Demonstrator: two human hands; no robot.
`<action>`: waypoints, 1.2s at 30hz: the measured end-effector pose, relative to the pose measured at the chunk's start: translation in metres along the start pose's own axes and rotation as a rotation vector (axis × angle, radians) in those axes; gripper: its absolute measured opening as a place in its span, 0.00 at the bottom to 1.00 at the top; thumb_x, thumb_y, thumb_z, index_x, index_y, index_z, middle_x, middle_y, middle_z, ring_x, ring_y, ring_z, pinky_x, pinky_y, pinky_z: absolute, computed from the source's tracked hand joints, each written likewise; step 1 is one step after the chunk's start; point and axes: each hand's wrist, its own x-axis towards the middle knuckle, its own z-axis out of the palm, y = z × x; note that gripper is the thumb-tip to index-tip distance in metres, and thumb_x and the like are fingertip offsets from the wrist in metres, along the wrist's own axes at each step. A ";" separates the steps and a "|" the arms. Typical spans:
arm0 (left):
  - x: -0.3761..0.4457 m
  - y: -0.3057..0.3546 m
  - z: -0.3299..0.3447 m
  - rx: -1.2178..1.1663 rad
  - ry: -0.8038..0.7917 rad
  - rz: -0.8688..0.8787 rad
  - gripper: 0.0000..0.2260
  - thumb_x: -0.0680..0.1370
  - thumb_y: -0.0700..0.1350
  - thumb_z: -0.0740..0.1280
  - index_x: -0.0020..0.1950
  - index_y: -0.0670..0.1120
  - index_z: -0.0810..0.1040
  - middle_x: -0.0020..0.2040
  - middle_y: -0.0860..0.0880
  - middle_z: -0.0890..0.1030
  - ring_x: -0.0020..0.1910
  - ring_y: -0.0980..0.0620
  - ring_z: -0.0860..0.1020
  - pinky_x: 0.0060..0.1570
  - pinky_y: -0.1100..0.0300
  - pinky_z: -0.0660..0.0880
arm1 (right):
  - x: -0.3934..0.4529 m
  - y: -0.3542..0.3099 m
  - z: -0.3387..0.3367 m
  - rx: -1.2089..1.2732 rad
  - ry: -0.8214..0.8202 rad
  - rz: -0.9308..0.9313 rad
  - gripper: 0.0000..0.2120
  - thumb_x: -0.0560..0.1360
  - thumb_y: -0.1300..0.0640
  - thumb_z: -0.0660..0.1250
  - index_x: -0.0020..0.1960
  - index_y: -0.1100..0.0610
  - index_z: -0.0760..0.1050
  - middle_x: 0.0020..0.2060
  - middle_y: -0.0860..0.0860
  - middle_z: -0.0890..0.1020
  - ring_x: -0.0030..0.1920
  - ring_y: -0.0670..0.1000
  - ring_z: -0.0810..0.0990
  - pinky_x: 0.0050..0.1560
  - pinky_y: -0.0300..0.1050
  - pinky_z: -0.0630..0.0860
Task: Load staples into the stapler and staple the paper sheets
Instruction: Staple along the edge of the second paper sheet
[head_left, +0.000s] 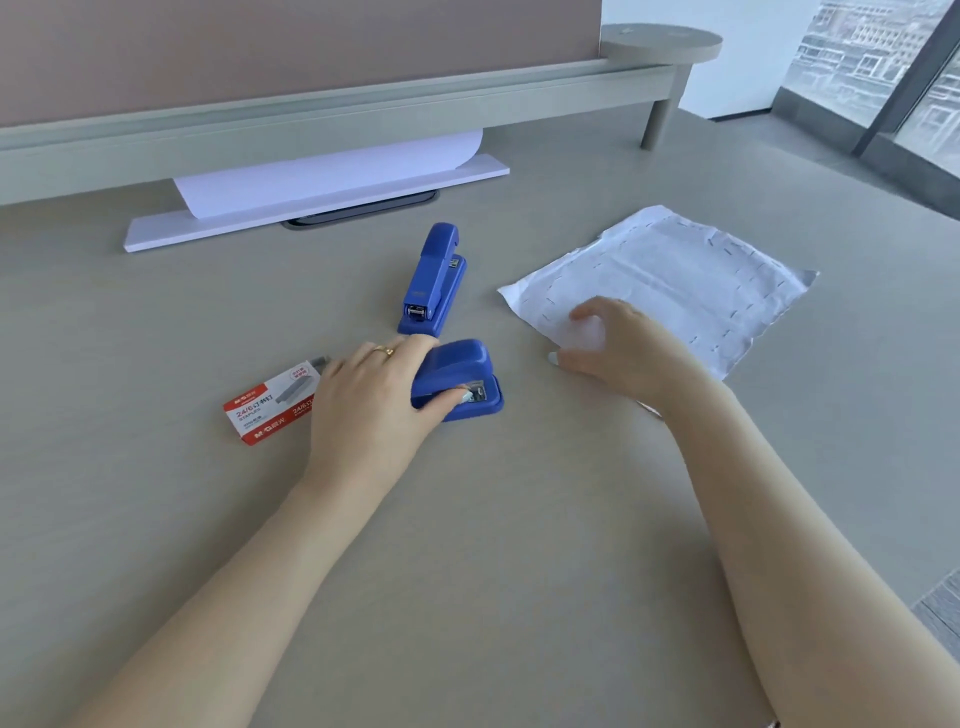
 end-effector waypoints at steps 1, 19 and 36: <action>-0.001 -0.002 -0.001 -0.010 0.013 -0.022 0.14 0.68 0.51 0.73 0.46 0.45 0.77 0.35 0.49 0.81 0.35 0.43 0.76 0.37 0.58 0.64 | 0.001 -0.001 0.000 0.051 0.065 -0.019 0.19 0.71 0.53 0.68 0.61 0.52 0.73 0.60 0.49 0.75 0.56 0.51 0.72 0.43 0.36 0.68; -0.004 -0.002 0.000 0.000 0.046 -0.051 0.14 0.68 0.51 0.72 0.50 0.46 0.77 0.36 0.49 0.82 0.36 0.42 0.77 0.39 0.54 0.69 | 0.033 -0.021 -0.011 -0.006 0.157 -0.254 0.12 0.74 0.53 0.64 0.58 0.49 0.74 0.60 0.47 0.76 0.59 0.50 0.73 0.56 0.46 0.69; 0.000 -0.003 0.001 -0.014 0.053 -0.059 0.15 0.67 0.50 0.73 0.49 0.46 0.77 0.32 0.49 0.80 0.33 0.43 0.76 0.37 0.58 0.65 | 0.070 -0.012 -0.007 -0.250 -0.265 -0.350 0.18 0.72 0.43 0.65 0.60 0.46 0.70 0.64 0.44 0.68 0.66 0.50 0.63 0.74 0.58 0.44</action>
